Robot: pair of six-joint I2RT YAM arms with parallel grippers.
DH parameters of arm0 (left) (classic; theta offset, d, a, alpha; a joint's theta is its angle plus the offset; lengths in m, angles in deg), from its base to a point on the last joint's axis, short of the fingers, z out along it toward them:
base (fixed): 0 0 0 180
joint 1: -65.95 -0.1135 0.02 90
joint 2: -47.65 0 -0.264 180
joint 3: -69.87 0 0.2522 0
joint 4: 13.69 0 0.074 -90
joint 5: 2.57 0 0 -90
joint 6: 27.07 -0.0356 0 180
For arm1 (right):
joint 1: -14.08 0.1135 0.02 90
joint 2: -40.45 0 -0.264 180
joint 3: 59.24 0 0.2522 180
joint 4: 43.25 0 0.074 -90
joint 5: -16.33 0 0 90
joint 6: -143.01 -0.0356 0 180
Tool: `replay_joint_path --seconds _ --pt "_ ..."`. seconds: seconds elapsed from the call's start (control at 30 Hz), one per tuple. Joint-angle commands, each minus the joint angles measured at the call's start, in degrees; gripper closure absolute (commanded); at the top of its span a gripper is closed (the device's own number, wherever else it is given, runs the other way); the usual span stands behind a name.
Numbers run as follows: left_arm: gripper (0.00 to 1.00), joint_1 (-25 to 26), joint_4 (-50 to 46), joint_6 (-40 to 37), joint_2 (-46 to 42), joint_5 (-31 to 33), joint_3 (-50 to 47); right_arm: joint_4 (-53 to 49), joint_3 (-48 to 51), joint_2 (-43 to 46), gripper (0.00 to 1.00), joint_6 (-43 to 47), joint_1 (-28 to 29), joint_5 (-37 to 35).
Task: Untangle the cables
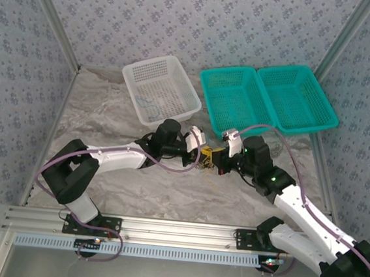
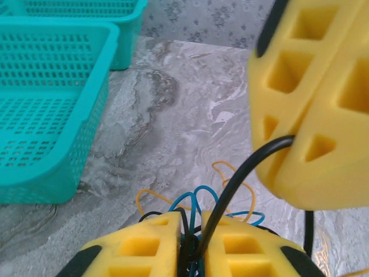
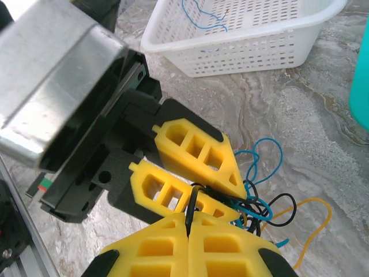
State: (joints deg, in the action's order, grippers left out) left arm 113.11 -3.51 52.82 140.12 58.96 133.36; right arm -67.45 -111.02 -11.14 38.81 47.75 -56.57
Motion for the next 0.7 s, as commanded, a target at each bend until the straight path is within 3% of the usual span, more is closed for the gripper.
replay_joint_path --seconds 0.0,0.1,0.2,0.3,0.57,0.67 --pt "0.91 -0.18 0.01 3.29 0.82 5.68 -1.57 5.87 -0.15 0.11 1.0 -3.04 -0.69 -0.24" --pt "1.0 -0.1 -1.31 6.14 1.65 7.88 -0.79 7.54 -0.39 -0.27 1.0 -4.44 -1.62 -0.03" --pt "1.0 -0.07 0.94 9.31 1.62 10.39 -1.78 9.02 -0.57 -0.72 1.0 -5.95 -2.39 -2.1" --pt "0.94 -0.05 3.82 11.61 1.96 12.63 -3.3 12.23 -0.08 -0.91 1.0 -8.95 -3.66 -3.16" --pt "0.86 -0.05 -2.98 12.0 4.64 12.77 -0.39 15.1 -3.1 -0.94 1.0 -11.58 -5.03 -0.15" --pt "0.78 -0.05 -2.96 12.13 5.3 12.69 -0.46 15.7 -3.73 -0.67 1.0 -11.38 -5.12 0.33"
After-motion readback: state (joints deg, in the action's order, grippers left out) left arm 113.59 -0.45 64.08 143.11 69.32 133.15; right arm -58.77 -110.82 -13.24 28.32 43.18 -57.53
